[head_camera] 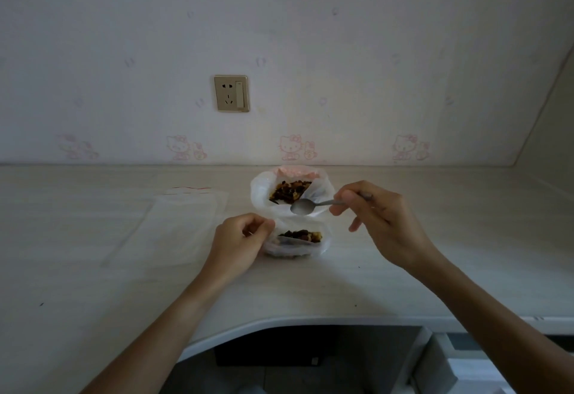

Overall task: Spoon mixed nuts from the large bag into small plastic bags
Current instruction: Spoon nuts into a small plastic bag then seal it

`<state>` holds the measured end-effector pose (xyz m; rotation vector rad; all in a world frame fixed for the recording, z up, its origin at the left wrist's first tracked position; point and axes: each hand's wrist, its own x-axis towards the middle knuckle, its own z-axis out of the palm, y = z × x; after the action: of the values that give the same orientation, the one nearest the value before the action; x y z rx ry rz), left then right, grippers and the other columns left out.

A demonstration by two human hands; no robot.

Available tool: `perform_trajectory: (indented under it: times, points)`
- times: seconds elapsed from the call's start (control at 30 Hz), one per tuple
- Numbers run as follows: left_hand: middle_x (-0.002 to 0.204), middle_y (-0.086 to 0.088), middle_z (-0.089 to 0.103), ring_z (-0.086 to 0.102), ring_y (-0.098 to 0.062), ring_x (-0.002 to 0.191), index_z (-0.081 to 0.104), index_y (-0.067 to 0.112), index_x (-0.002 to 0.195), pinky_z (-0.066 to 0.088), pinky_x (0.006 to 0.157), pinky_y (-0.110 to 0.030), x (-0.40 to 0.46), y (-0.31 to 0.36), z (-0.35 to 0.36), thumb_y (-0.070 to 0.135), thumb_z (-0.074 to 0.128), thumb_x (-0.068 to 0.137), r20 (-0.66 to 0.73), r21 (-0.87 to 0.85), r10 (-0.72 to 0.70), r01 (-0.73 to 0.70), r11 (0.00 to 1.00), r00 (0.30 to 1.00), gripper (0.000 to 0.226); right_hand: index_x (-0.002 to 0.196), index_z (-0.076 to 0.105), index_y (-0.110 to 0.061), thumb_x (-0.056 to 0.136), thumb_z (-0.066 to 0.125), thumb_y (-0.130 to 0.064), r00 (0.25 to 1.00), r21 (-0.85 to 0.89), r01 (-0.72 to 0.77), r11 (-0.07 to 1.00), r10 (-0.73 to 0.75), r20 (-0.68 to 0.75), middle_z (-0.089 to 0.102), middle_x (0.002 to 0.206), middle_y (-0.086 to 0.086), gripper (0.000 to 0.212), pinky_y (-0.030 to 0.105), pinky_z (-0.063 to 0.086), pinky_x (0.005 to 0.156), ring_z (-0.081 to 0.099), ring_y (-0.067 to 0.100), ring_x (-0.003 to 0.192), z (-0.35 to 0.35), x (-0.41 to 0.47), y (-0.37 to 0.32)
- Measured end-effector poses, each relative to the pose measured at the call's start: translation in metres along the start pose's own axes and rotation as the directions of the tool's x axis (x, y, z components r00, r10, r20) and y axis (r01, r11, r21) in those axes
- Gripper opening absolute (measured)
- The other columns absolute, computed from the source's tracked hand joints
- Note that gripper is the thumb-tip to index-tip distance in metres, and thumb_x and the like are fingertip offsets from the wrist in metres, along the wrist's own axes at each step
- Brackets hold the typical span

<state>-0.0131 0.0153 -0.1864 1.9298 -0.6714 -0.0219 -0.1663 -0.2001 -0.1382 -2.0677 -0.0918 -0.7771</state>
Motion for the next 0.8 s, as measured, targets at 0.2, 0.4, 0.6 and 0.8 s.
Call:
perform_trajectory:
  times: [0.2, 0.4, 0.6, 0.8]
  points:
    - [0.073, 0.009, 0.074, 0.065, -0.001, 0.068, 0.078, 0.023, 0.078, 0.044, 0.063, -0.007, -0.001, 0.002, 0.0, 0.032, 0.071, 0.096, -0.004, -0.025, -0.005, 0.005, 1.0, 1.0, 0.021, 0.105, 0.069, -0.01, 0.108, 0.051, -0.021, 0.942, 0.243, -0.261, 0.934, 0.302, -0.147, 0.078, 0.089, 0.008, 0.021, 0.04, 0.063, 0.062, 0.076, 0.023, 0.088, 0.02, 0.028, 0.021]
    - [0.071, 0.008, 0.073, 0.061, 0.001, 0.065, 0.077, 0.022, 0.077, 0.043, 0.063, -0.009, -0.001, 0.001, -0.002, 0.035, 0.073, 0.095, -0.009, -0.019, -0.02, 0.02, 1.0, 1.0, 0.023, 0.104, 0.071, -0.007, 0.107, 0.054, -0.023, 0.801, 0.394, -0.514, 0.762, 0.591, -0.097, 0.079, 0.091, 0.011, 0.024, 0.029, 0.059, 0.054, 0.077, 0.023, 0.075, 0.041, 0.044, 0.04]
    - [0.068, 0.007, 0.071, 0.065, -0.007, 0.066, 0.072, 0.02, 0.072, 0.052, 0.067, -0.03, -0.003, 0.002, -0.009, 0.074, 0.059, 0.087, -0.064, 0.132, -0.079, 0.087, 0.987, 0.995, 0.057, 0.124, 0.063, -0.006, 0.1, 0.068, -0.03, 0.718, 0.219, -0.659, 0.719, 0.688, -0.1, 0.077, 0.068, 0.008, 0.034, 0.024, 0.043, 0.037, 0.062, 0.016, 0.044, 0.044, 0.05, 0.045]
    - [0.067, 0.02, 0.073, 0.069, -0.008, 0.069, 0.077, 0.022, 0.072, 0.054, 0.08, -0.031, 0.0, 0.003, -0.022, 0.09, 0.033, 0.084, 0.052, 0.268, -0.22, 0.198, 0.943, 0.974, 0.082, 0.138, 0.044, -0.012, 0.093, 0.076, -0.032, 0.699, -0.001, -0.713, 0.701, 0.712, -0.063, 0.076, 0.064, 0.005, 0.059, 0.022, 0.038, 0.034, 0.06, 0.016, 0.041, 0.02, 0.041, 0.039]
